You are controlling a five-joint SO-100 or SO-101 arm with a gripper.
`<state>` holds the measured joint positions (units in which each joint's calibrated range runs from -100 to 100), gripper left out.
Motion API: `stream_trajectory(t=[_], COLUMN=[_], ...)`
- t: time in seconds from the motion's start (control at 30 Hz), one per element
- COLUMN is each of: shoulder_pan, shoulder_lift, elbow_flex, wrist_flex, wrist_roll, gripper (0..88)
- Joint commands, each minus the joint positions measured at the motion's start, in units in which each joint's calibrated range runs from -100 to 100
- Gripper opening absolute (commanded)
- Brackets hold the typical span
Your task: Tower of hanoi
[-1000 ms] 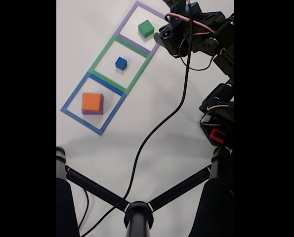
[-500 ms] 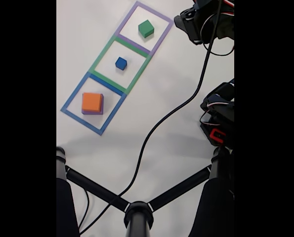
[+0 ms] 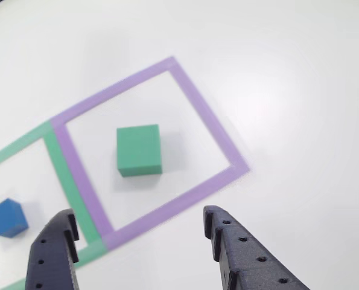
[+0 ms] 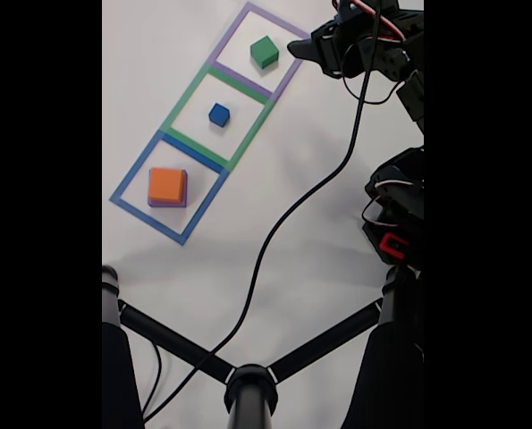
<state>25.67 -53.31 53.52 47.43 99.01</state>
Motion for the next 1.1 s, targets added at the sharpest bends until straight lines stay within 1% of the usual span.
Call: stream_trajectory(t=[0.0, 0.1, 0.23, 0.57, 0.8, 1.07], shoulder_pan=[1.4, 1.7, 1.1, -0.2, -1.2, -1.3], shoulder_lift=[1.4, 5.6, 13.2, 36.6, 50.6, 60.8], elbow_flex=[13.2, 19.9, 24.6, 25.2, 22.6, 16.7], wrist_flex=[-22.4, -35.0, -48.6, -77.3, -90.9, -96.2], wrist_roll=[1.0, 1.0, 1.0, 1.0, 1.0, 1.0], gripper=[29.4, 30.6, 30.9, 31.2, 31.4, 31.4])
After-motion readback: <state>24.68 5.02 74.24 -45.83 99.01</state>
